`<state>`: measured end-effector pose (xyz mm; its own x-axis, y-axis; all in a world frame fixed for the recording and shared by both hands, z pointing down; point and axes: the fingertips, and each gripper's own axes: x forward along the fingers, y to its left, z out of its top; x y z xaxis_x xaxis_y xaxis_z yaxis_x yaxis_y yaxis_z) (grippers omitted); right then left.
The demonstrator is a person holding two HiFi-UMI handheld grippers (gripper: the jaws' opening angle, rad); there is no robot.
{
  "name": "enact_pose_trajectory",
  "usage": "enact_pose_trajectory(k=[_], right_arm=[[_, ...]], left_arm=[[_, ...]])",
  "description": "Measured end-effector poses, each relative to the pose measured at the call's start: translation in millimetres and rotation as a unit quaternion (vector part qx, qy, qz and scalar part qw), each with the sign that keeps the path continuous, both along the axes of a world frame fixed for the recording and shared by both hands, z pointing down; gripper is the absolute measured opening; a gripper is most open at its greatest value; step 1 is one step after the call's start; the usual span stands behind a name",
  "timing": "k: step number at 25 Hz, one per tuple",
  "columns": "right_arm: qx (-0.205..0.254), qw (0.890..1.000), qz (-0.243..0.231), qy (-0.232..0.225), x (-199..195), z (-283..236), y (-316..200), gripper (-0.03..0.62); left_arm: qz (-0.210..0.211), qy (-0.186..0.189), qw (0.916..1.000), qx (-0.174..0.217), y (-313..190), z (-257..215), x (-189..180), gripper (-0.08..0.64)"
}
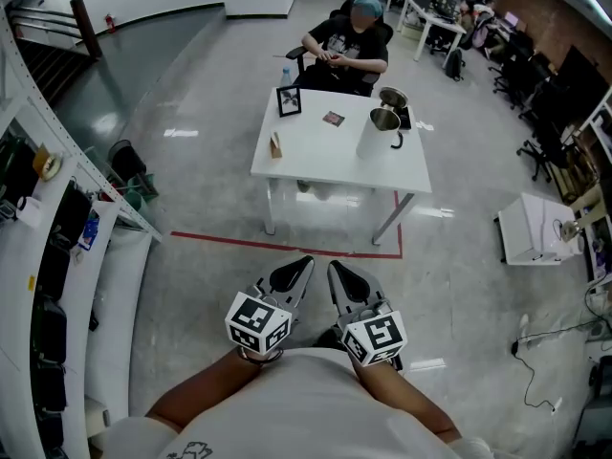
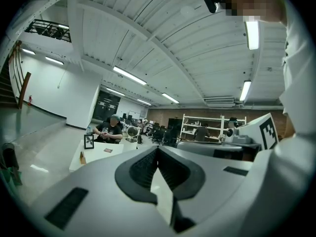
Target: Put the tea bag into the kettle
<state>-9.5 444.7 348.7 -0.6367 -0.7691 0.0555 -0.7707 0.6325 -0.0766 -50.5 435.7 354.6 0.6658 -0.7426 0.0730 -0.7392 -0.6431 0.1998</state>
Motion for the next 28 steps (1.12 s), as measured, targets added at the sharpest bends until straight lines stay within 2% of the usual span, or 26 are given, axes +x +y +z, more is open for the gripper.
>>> enact_pose_trajectory(k=[7,11,15,28], right_arm=[[-0.004,1.0,-0.017,-0.002,54,-3,-54,0.011],[-0.007,0.999,-0.037,0.005,75,1,-71,0.011],[-0.009,0.999,-0.038,0.003,98,5,-83,0.011],[-0.018,1.0,-0.017,0.0,133,16,-132,0.011]], left_arm=[[-0.012,-0.001,0.9999,0.0,-53,-1,55,0.009],[-0.022,0.001,0.9998,-0.002,-73,0,83,0.009],[-0.017,0.002,0.9998,-0.011,-88,8,107,0.009],[0.003,0.009,0.9998,-0.019,-138,24,142,0.009]])
